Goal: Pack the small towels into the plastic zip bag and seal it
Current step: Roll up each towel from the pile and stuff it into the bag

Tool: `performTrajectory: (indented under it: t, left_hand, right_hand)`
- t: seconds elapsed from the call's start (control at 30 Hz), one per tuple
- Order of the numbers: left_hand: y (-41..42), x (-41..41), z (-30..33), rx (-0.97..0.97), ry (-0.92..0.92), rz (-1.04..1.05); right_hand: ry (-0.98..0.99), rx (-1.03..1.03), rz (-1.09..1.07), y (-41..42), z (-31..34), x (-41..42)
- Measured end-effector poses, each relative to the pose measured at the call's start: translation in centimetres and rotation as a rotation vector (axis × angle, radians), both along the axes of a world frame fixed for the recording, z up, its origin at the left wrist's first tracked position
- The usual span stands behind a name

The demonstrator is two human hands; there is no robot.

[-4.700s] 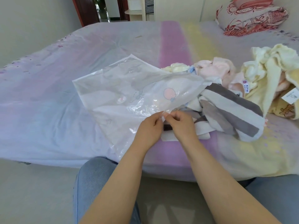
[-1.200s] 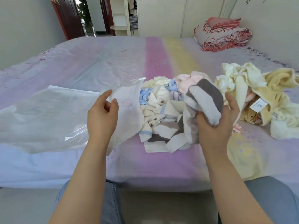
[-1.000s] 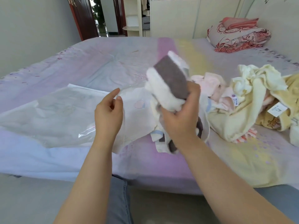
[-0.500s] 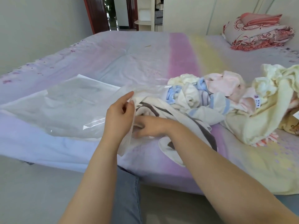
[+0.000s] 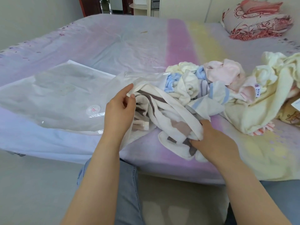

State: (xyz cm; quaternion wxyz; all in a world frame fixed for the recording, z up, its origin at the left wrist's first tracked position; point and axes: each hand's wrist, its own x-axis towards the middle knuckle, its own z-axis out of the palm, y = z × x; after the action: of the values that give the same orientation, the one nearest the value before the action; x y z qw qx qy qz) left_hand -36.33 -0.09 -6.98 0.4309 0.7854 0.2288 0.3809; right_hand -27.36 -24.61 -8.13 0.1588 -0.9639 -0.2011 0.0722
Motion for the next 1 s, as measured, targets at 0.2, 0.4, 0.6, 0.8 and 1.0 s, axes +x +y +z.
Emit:
performTrajectory:
  t: [0.2,0.4,0.6,0.8,1.0]
  left_hand:
    - [-0.5,-1.0,0.3,0.049,0.070,-0.086]
    - [-1.1,-1.7,0.8,-0.068,-0.031,-0.138]
    - [-0.5,-2.3,1.1,-0.024,-0.056,-0.090]
    - [0.0,-2.7,0.9,-0.014,-0.009,-0.104]
    - [-0.9,-2.6,1.2,0.091,0.043,-0.148]
  right_hand:
    - [-0.185,0.259,0.099,1.8,6.4,-1.3]
    - [-0.088,0.965,0.143,9.1,5.8,-1.4]
    - [0.334,0.331,0.624,11.2,-0.9,-1.3]
    - [-0.085,0.386,0.218,8.4,-2.2,-0.7]
    - [-0.059,0.222,0.419,10.8,-3.3,-0.8]
